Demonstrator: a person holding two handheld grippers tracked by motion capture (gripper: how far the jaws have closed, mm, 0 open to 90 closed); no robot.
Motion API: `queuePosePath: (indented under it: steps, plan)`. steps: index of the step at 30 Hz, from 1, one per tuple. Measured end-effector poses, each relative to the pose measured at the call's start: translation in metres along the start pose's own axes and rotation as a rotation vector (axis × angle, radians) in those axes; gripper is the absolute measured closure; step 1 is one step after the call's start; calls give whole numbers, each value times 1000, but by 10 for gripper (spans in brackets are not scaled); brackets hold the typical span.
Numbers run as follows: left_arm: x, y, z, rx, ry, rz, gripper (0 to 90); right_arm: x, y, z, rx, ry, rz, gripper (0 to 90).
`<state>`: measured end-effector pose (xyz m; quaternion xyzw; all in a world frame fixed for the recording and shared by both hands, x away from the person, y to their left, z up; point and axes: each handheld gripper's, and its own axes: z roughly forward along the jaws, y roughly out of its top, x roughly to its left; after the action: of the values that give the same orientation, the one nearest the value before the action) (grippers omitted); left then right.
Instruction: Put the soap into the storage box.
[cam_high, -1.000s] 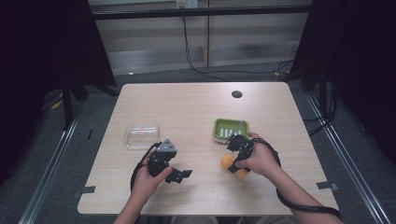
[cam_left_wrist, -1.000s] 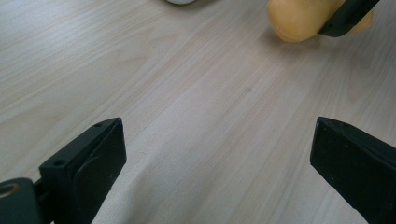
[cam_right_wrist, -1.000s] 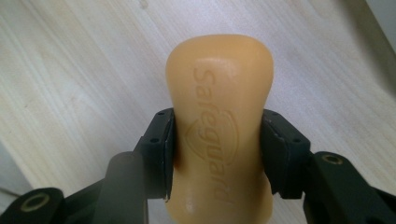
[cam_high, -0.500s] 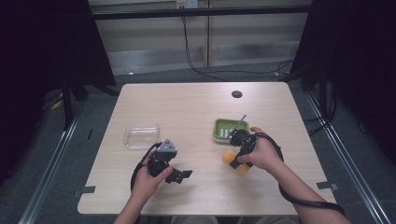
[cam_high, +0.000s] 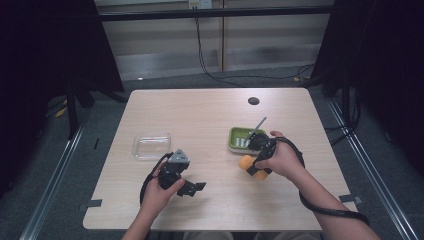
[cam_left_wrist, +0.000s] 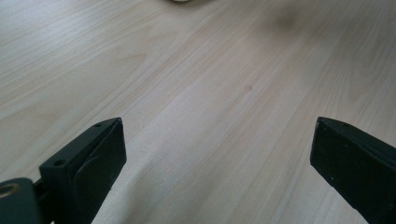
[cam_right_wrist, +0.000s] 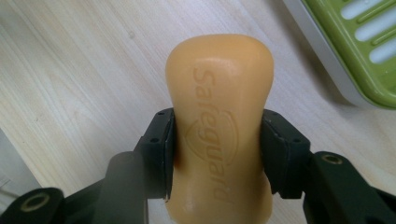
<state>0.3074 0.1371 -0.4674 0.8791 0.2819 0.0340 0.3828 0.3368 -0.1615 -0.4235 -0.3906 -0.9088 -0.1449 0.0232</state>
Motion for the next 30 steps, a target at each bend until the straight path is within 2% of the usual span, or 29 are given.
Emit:
queuePosePath:
  steps: [15, 18, 19, 24, 30]
  plan:
    - [0, 0, 0, -9, 0, -1, 36, -6, 6, -6, -4, 3, 4, 501]
    - [0, 0, 0, -9, 1, 0, 36, -8, 7, -7, -6, 1, -8, 501]
    - [0, 0, 0, -9, 0, -1, 36, -8, 8, -8, -21, 5, 1, 501]
    - [0, 0, 0, 4, 0, 3, 36, -10, 9, -10, -9, 0, 3, 501]
    - [0, 0, 1, -8, -2, 0, 36, -13, 10, -11, -24, 6, 16, 501]
